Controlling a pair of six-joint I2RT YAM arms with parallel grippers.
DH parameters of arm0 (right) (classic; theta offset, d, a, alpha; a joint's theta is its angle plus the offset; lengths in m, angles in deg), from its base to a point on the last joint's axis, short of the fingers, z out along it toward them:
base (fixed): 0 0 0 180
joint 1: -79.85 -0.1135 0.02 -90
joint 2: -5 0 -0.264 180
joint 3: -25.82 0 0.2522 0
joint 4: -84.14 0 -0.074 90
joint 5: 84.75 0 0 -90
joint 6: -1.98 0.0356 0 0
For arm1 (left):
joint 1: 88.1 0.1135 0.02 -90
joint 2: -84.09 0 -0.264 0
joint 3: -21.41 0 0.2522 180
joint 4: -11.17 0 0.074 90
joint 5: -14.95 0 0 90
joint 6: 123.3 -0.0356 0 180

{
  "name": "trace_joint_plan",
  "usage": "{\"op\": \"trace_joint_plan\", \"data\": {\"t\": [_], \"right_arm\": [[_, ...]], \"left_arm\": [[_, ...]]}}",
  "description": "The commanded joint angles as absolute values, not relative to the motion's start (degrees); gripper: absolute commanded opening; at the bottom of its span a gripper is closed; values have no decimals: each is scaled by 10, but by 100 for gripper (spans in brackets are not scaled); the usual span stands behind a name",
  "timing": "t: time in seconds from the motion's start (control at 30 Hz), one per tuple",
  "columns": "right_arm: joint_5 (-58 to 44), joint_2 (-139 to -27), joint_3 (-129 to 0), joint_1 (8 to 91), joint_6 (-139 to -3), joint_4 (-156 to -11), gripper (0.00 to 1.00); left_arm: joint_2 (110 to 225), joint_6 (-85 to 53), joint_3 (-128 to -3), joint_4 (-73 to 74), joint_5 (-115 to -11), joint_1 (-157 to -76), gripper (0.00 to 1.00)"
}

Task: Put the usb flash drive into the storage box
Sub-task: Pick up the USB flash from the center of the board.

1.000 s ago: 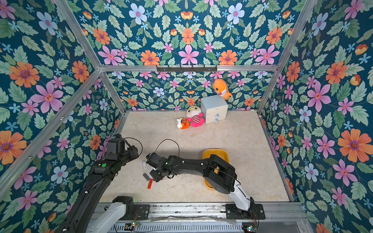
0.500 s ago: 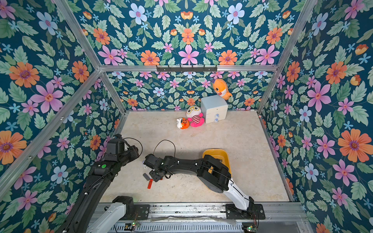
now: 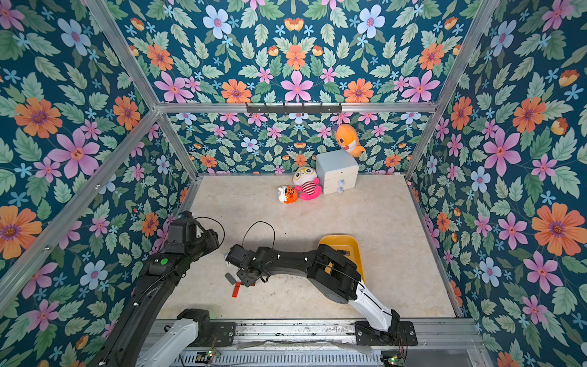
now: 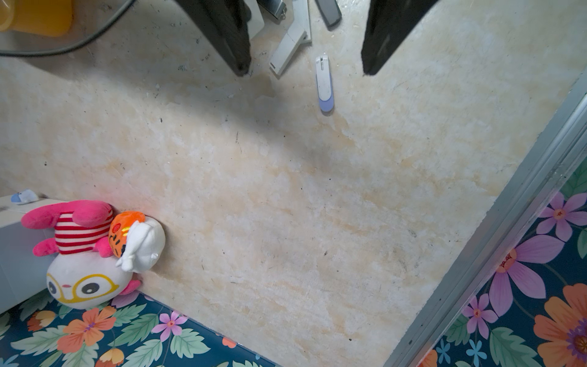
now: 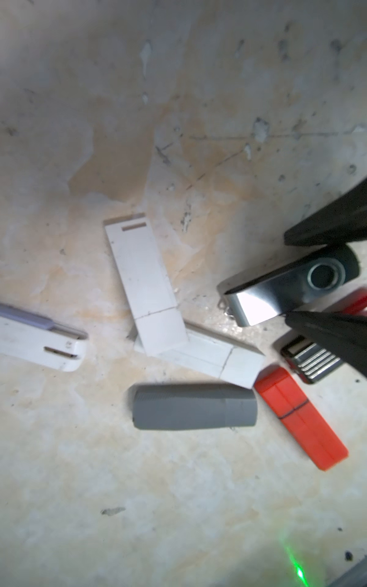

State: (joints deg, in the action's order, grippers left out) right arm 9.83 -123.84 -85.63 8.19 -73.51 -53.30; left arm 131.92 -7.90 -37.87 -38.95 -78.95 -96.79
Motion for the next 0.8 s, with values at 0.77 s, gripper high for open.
{"op": "trace_joint_plan", "data": {"t": [0.77], "right_arm": [[172,-1030,-697,120,-693,-579,17]], "left_arm": [[1344,-80,-378,-383,-779,-969,62]]}}
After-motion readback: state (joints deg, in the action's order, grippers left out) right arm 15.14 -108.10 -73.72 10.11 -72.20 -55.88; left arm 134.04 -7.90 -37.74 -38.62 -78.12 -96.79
